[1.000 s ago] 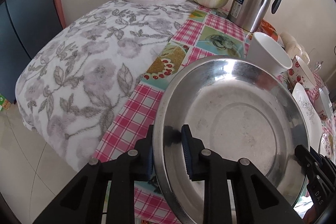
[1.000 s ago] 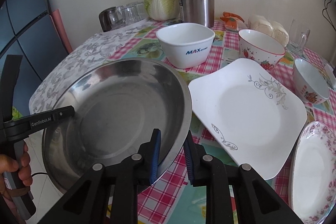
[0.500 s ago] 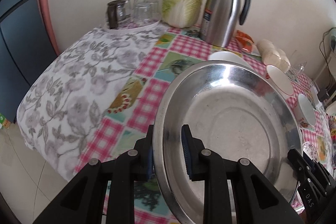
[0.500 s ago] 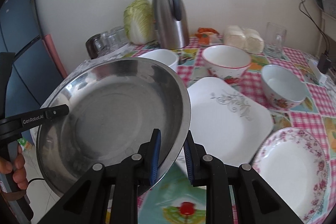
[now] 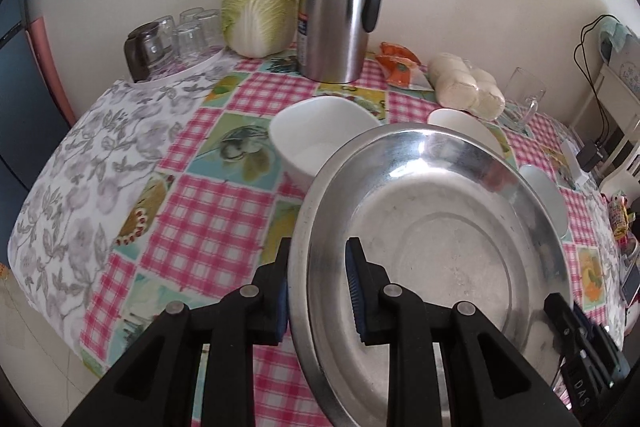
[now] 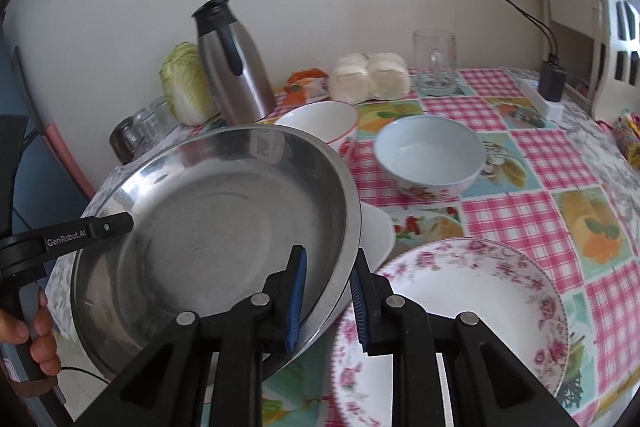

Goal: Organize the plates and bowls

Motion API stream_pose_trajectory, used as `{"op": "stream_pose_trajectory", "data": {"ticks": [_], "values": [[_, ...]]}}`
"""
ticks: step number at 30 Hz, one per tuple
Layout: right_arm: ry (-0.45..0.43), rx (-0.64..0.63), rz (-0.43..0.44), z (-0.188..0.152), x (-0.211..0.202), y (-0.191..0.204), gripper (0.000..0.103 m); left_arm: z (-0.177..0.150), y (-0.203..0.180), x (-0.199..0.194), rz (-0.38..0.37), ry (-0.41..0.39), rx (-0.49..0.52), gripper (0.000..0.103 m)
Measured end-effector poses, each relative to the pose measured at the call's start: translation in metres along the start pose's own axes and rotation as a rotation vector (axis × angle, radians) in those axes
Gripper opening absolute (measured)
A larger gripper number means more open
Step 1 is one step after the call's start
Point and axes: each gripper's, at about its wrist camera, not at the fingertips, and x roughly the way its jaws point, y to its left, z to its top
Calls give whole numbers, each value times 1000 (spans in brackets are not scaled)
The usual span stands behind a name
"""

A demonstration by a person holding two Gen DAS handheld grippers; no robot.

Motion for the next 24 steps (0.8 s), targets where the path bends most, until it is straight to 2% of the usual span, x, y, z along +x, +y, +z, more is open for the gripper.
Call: {"op": "stream_pose_trajectory", "data": {"ticks": [4, 10, 14, 20, 24], "values": [[10, 27, -38, -1, 1, -19, 23, 3, -15, 7, -35, 15, -45, 25], [29, 43, -73, -5, 4, -36, 23, -9, -28, 24, -29, 36, -62, 25], [48, 36, -82, -9, 7, -36, 23, -16, -25, 37, 3, 67, -72, 25], [76, -5, -106, -13, 17, -29, 23, -19, -22, 39, 22, 60, -77, 25], [72, -24, -128, -14, 21, -26, 23, -23, -21, 51, 34, 93, -78, 26]]}}
